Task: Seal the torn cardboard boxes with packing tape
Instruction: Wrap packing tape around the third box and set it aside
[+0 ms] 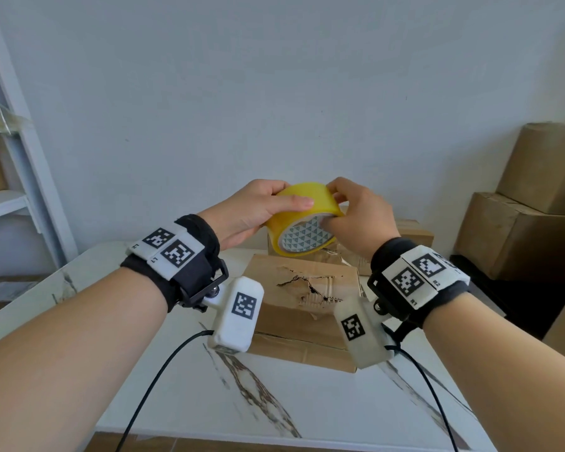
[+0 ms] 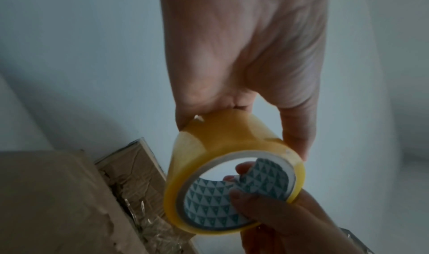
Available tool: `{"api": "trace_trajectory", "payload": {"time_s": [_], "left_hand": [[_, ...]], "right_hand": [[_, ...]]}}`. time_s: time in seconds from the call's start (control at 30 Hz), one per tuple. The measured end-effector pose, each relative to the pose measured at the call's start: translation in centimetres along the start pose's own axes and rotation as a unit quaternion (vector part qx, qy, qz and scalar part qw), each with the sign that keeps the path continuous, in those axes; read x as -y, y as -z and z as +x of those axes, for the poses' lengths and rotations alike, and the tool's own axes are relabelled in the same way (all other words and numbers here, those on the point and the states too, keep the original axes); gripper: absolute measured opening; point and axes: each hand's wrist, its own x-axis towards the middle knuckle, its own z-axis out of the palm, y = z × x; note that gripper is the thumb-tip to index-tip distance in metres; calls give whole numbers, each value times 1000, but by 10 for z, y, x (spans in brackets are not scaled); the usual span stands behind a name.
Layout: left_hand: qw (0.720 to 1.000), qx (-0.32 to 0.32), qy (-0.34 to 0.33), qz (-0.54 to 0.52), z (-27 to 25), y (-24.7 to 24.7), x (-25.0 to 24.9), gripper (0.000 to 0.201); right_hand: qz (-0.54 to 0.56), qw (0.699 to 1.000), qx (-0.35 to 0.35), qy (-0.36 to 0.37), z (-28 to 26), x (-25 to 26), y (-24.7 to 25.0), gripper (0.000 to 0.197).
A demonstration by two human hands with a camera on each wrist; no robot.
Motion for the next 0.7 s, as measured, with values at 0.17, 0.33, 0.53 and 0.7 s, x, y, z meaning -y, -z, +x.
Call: {"api": "trace_trajectory", "payload": {"time_s": [0.17, 0.33, 0.53, 0.7], "left_hand": [[999, 21, -4, -29, 0, 3, 1, 24], [998, 42, -13, -50, -1, 7, 4, 31], [996, 52, -18, -69, -2, 7, 3, 33], [999, 9, -2, 43, 1, 0, 0, 14]], "right_hand": [[144, 988, 34, -47, 0, -5, -7, 22], [259, 960, 56, -88, -2, -9, -3, 20], [297, 944, 84, -115, -4, -10, 0, 24], [66, 995, 62, -41, 1, -7, 1, 44]]}}
